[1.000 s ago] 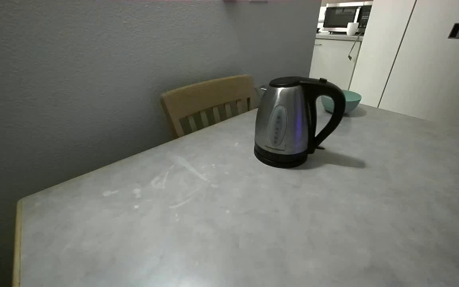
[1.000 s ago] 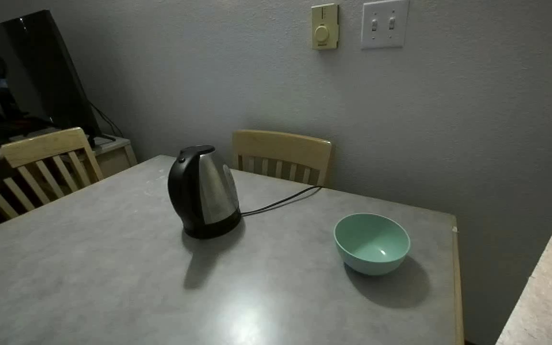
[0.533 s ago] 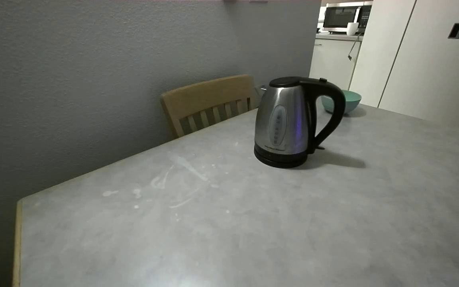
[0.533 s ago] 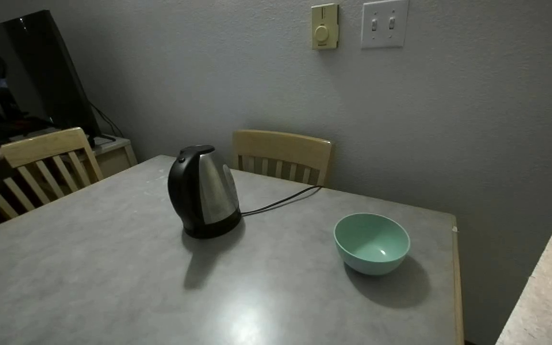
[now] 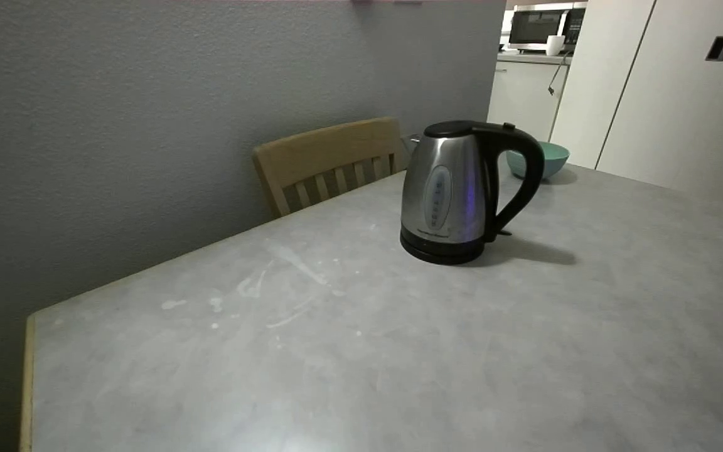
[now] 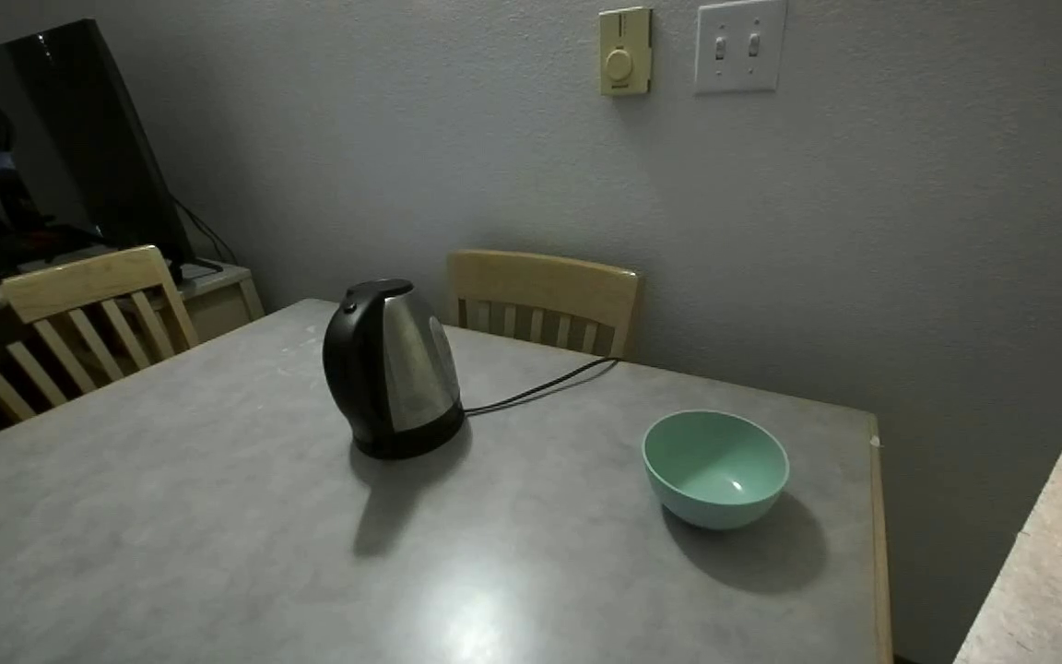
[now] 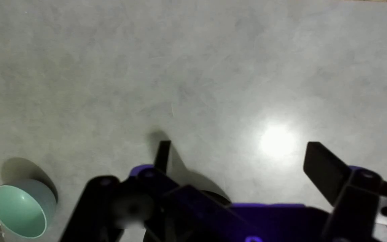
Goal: Open the lid of the electric kettle.
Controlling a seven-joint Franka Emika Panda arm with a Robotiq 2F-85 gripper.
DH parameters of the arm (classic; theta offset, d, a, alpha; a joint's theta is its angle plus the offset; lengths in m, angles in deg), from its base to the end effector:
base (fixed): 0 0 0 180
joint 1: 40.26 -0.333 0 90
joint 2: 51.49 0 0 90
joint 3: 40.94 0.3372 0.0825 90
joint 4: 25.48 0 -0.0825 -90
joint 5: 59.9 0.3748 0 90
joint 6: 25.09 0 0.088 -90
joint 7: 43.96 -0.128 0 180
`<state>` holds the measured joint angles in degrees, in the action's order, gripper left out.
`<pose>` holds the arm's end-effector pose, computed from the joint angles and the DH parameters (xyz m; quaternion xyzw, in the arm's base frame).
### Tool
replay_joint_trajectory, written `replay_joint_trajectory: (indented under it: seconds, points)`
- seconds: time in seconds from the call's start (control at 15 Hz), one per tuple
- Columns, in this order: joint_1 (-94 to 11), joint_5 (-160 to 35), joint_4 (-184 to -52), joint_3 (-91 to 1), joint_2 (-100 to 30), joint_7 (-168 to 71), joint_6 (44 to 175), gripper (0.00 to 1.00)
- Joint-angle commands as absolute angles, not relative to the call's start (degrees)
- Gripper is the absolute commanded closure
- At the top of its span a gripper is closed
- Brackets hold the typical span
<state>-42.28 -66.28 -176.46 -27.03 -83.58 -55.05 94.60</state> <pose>0.3388 0.0878 0.4228 0.9924 0.0516 0.0228 0.1098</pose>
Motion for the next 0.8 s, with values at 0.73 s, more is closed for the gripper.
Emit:
replay_joint_trajectory:
  seconds: [0.73]
  points:
    - [-43.8, -57.0, -174.1, -32.6, -80.3, -57.8, 107.5, 0.00]
